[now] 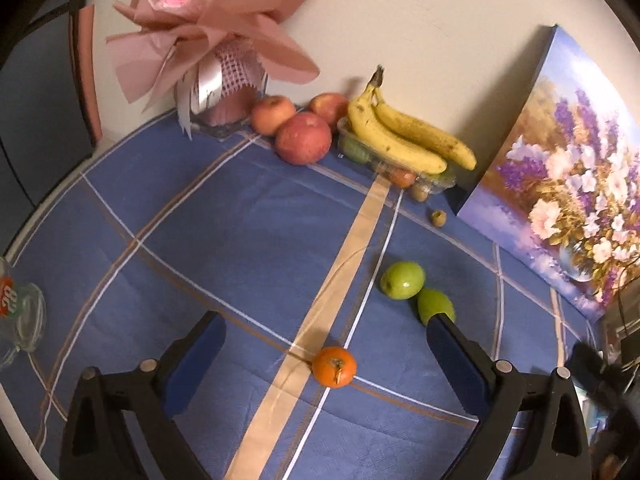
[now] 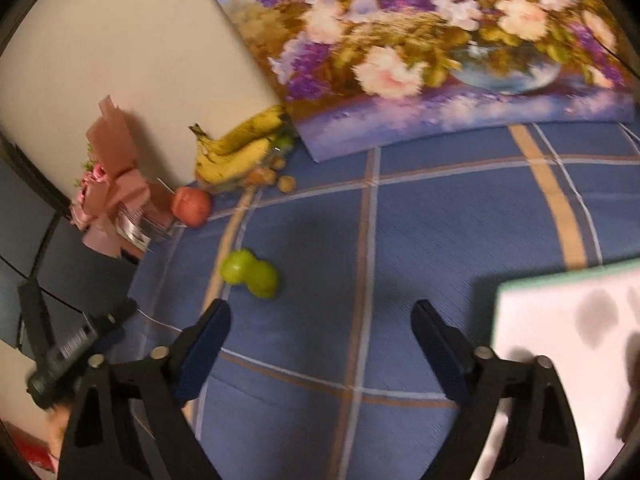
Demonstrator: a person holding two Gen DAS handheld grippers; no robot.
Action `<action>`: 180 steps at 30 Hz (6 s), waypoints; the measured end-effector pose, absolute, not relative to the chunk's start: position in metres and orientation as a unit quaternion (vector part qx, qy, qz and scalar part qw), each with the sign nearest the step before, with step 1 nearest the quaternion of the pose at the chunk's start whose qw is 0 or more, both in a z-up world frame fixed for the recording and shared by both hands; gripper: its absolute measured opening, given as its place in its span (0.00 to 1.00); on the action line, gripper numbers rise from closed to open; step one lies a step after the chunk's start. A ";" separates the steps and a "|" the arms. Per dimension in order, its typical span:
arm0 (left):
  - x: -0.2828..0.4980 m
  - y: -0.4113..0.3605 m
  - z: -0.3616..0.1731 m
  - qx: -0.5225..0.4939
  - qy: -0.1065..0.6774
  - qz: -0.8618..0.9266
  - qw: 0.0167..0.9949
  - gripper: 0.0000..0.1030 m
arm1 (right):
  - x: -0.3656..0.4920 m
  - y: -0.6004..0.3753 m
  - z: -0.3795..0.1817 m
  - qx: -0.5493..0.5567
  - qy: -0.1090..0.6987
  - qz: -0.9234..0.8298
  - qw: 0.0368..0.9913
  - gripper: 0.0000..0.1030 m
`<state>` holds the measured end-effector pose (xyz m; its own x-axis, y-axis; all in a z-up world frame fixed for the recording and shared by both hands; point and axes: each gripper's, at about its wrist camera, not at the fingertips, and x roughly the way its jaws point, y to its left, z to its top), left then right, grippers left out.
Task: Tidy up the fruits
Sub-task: 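Move both open tools back toward the orange and green fruits, then grasp an orange with the left tool while the right tool grasps a green pear, then carry the held orange and green pear over the white tray, then open the right tool to drop the green pear while the left tool releases the orange, then move both open tools back toward the remaining fruits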
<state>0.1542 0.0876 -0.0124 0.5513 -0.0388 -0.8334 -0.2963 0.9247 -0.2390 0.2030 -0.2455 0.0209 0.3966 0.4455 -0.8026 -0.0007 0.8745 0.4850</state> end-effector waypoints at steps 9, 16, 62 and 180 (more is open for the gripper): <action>0.163 0.080 -0.061 -0.218 0.532 0.070 0.815 0.78 | 0.261 -0.187 0.015 0.142 0.573 0.172 0.788 0.66; 0.168 0.081 -0.080 -0.236 0.547 0.075 0.799 0.67 | 0.277 -0.136 -0.027 0.082 0.623 0.191 0.754 0.59; 0.153 0.008 0.002 -0.205 0.472 -0.050 0.856 0.36 | 0.160 -0.225 0.022 0.111 0.561 0.085 0.816 0.41; 0.144 -0.094 -0.001 -0.020 0.490 0.006 0.871 1.00 | 0.099 -0.396 0.043 0.064 0.529 -0.111 0.839 0.95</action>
<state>0.1438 -0.0940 -0.0013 0.5188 -0.0093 -0.8548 -0.0296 0.9991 -0.0288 0.0995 -0.3956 0.0432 0.4152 -0.1186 -0.9020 0.2538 0.9672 -0.0104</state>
